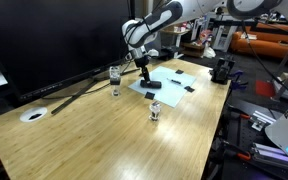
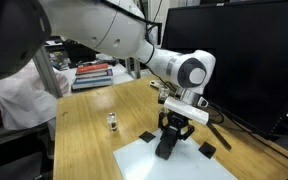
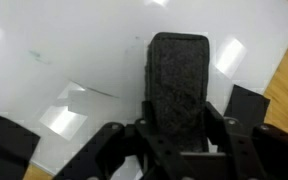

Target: Erase the whiteboard with the duster

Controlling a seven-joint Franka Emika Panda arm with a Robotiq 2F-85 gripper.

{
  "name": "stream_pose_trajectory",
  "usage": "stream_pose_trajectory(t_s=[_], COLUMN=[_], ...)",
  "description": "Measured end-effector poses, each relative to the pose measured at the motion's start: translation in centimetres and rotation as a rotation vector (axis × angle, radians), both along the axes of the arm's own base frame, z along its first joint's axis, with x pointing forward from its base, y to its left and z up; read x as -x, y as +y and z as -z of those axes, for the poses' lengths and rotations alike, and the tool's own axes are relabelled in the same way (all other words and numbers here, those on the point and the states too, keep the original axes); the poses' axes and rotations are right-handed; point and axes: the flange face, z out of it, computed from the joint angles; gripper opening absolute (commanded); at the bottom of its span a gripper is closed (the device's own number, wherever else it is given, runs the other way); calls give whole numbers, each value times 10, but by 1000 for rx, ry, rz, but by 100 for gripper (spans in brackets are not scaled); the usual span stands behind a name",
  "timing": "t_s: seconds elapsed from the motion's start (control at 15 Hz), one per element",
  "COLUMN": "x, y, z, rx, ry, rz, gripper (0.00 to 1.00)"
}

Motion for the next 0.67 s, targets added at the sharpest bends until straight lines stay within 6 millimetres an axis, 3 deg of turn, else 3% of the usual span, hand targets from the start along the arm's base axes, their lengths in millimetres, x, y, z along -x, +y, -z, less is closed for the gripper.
stream_pose_trajectory(t_s=[0.27,0.67], x=[0,5], y=[-9,-76], z=[0,3], rx=[5,61], ry=[2,9], rz=[10,109], gripper=[26,26])
